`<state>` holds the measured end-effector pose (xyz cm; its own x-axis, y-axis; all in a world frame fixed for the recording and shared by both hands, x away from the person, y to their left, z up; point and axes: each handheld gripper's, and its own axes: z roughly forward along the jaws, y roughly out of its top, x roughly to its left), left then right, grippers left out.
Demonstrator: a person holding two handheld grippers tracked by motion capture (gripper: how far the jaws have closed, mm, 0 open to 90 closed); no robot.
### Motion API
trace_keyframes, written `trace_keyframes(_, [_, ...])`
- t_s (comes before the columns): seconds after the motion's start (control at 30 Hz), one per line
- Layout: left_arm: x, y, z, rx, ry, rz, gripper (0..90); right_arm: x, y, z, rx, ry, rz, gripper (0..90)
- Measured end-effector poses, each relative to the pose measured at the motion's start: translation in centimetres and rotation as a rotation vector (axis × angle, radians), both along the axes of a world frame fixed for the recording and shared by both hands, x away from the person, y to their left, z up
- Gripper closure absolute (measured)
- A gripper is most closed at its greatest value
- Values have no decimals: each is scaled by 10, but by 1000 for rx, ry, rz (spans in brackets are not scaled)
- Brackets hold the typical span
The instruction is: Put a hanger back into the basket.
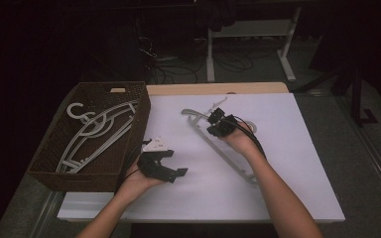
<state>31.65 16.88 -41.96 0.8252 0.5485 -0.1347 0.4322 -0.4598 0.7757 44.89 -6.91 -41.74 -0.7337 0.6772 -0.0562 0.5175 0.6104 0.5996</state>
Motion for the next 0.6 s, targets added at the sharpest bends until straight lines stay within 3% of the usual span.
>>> trace_keyframes(0.13, [-1, -1, 0, 1, 0, -8, 133, 32, 14, -6, -9, 18, -19, 888])
trace_keyframes(0.3, [-1, -2, 0, -2, 2, -11, 133, 53, 24, -19, 14, 56, -38, 888])
trace_keyframes(0.47, [-1, -1, 1, -8, 1, -9, 133, 56, 30, -28, 39, 89, -25, 889])
trace_keyframes(0.6, [0, 1, 2, -15, -1, -2, 133, 48, 41, -30, 75, 113, 33, 889])
